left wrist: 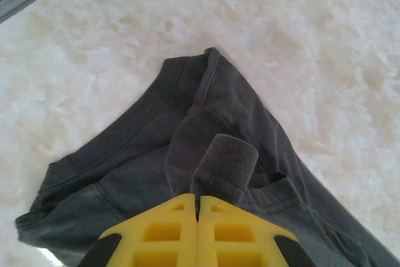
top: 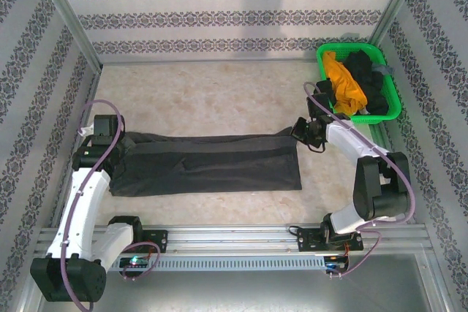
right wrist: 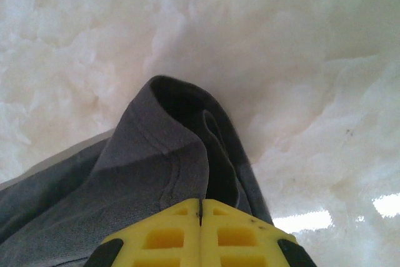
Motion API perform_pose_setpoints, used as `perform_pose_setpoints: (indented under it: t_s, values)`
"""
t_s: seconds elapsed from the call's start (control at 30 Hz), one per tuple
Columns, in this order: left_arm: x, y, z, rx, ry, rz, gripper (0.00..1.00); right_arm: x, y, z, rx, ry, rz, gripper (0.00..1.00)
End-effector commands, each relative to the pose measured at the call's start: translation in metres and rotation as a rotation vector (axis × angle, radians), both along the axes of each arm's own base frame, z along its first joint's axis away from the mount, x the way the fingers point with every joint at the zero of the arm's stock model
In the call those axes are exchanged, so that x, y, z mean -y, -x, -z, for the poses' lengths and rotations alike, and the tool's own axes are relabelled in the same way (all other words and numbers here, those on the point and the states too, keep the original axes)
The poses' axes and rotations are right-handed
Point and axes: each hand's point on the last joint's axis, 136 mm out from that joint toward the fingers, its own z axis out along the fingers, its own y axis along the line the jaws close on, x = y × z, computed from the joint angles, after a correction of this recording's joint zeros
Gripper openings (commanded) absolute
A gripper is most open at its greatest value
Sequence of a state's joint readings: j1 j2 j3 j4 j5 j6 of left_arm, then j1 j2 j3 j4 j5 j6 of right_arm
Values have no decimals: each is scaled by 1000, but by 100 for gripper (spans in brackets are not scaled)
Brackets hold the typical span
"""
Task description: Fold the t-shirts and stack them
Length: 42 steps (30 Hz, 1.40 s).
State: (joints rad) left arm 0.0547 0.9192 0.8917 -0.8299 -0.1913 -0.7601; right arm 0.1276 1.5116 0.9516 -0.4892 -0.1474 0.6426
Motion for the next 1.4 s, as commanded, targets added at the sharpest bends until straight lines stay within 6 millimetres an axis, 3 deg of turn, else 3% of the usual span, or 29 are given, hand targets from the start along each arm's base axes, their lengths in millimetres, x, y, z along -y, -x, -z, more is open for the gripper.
perform_pose_setpoints:
  t_s: [0.0, 0.27, 0.4, 0.47, 0.53, 0.6, 0.73, 0.9, 1.0, 1.1, 1.2, 1.37]
  values:
    - [-12, 19, 5, -49, -34, -73, 0, -1, 8, -7, 20, 14, -24, 0]
    - [-13, 40, 31, -118, -3, -146, 0, -2, 33, 11, -46, 9, -25, 0]
    - [-10, 55, 54, -190, 39, -200, 0, 3, 50, 20, -93, 15, 2, 14]
    - [-9, 64, 65, -216, 56, -232, 0, 6, 54, 16, -80, 12, 25, 25]
    - [-7, 67, 72, -218, 72, -241, 0, 10, 57, 11, -68, 17, 49, 30]
    - [-4, 63, 76, -203, 90, -227, 9, 11, 56, 5, -51, 15, 70, 32]
    - [-2, 50, 73, -171, 101, -201, 17, 4, 46, -3, -15, -20, 86, 33]
    - [-1, 32, 59, -156, 102, -171, 45, -14, 31, 3, -37, -86, 108, 30]
    - [1, 18, 45, -117, 103, -143, 46, -21, 19, 5, -26, -122, 130, 23]
    - [3, -13, 39, -69, 120, -90, 47, -26, 6, 8, -41, -126, 134, 23]
    - [2, -47, 47, -77, 194, -73, 54, -24, 1, 21, -90, -107, 152, 31]
    - [-12, -84, 85, -136, 276, -70, 56, -10, -8, 45, -141, -125, 250, 38]
